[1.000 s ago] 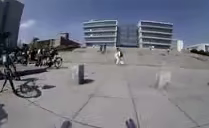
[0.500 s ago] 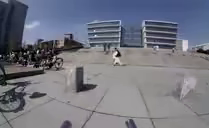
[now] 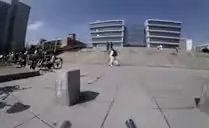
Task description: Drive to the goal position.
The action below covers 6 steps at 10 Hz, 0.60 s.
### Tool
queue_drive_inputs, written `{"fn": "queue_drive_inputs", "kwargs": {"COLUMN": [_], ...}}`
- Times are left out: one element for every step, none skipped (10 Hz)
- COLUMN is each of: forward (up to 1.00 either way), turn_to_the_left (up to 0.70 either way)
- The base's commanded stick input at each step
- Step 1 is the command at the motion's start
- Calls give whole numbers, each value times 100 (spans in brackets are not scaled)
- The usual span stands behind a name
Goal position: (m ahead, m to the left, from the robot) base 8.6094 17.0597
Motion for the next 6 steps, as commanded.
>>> {"fn": "queue_drive_inputs", "kwargs": {"forward": [100, 100, 100, 100, 100, 100], "turn_to_the_left": [0, 0, 0, 0, 0, -4]}}
